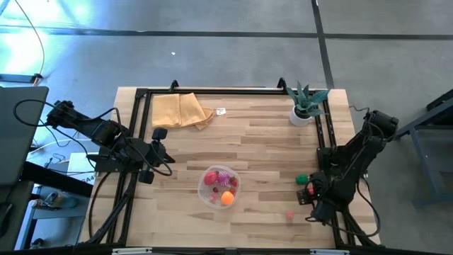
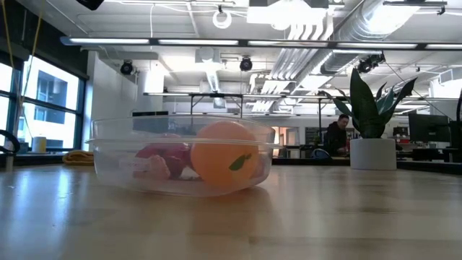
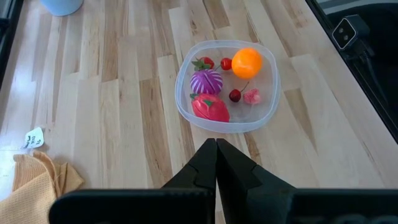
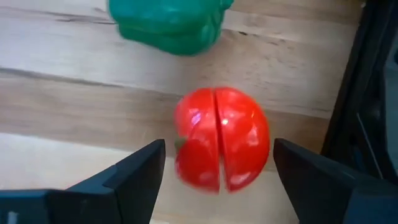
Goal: Pick and placing Produce into tupperware
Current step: Put the tomato into the bin
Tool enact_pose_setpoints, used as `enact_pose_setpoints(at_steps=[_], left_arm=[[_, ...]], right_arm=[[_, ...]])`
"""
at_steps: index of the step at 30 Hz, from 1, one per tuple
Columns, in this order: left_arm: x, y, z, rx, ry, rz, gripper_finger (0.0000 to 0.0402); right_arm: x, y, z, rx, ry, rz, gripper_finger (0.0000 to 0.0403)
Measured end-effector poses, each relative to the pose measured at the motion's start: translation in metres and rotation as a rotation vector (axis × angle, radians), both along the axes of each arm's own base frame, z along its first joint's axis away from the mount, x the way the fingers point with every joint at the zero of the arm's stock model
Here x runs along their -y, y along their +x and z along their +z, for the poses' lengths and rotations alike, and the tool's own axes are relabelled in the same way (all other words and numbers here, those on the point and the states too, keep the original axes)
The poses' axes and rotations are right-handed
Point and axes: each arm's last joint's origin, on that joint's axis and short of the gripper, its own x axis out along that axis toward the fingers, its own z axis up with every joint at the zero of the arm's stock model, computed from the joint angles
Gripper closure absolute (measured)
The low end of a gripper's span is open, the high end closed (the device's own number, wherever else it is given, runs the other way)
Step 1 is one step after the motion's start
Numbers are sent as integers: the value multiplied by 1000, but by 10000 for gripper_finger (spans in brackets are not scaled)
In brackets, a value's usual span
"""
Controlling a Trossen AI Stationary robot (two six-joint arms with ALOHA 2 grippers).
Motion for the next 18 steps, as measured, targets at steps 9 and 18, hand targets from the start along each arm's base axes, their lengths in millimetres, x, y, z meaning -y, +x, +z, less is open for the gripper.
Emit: enact_pose_setpoints(at_steps=[9, 18], left_arm=[[0, 0, 0, 0, 0, 0, 401], [0, 0, 0, 1, 0, 0, 401]], right_arm=[[3, -1, -10, 31, 6, -3, 111], [3, -1, -10, 34, 4, -11, 120]])
